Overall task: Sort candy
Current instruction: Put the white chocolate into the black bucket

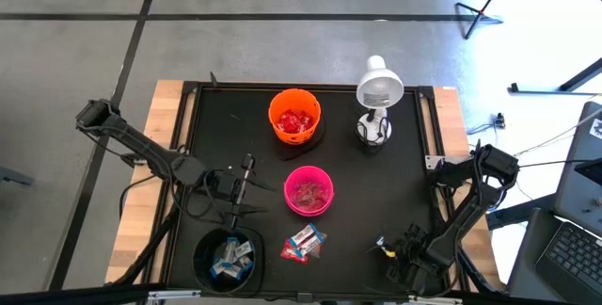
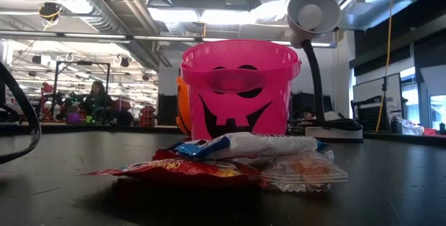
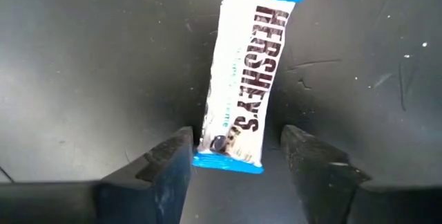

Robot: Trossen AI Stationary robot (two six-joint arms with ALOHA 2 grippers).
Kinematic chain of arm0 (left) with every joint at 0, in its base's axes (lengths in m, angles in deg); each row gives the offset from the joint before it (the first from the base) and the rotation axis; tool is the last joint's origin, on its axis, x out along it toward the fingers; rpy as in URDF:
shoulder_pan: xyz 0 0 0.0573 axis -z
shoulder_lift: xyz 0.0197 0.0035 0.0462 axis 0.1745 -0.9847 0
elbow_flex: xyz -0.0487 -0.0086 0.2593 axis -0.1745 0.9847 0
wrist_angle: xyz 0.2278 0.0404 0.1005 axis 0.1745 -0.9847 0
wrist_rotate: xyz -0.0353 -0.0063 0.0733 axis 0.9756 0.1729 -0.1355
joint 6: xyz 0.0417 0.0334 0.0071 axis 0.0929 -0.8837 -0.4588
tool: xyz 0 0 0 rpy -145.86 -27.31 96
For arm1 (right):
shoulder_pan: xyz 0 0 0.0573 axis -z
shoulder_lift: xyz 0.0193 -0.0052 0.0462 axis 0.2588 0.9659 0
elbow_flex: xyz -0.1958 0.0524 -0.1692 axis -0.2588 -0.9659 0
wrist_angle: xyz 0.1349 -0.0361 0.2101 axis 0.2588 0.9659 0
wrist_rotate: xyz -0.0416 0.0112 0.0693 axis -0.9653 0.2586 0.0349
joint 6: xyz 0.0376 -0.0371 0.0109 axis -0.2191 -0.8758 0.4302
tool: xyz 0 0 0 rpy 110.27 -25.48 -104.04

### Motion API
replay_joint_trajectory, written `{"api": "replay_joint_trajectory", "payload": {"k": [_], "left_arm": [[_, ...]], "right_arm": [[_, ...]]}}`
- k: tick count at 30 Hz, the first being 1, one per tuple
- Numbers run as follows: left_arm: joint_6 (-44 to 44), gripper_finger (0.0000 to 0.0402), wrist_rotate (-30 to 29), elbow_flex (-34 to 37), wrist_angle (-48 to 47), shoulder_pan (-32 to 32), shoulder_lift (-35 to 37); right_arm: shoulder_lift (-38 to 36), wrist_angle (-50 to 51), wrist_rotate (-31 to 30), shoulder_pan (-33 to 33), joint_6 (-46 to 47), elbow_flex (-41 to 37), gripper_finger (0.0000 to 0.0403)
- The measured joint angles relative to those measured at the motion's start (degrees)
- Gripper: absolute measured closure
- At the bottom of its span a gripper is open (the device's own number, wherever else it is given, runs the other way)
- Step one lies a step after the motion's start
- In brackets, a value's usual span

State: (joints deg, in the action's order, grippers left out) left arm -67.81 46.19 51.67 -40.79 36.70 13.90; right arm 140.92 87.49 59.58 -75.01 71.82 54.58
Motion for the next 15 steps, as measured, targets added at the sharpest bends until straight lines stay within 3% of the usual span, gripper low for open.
{"api": "replay_joint_trajectory", "payload": {"k": [15], "left_arm": [[0.1,0.0188,0.0,0.0,0.0,0.0,0.0]], "right_arm": [[1.3,-0.1,1.1,0.0,0.6,-0.2,0.0257]]}}
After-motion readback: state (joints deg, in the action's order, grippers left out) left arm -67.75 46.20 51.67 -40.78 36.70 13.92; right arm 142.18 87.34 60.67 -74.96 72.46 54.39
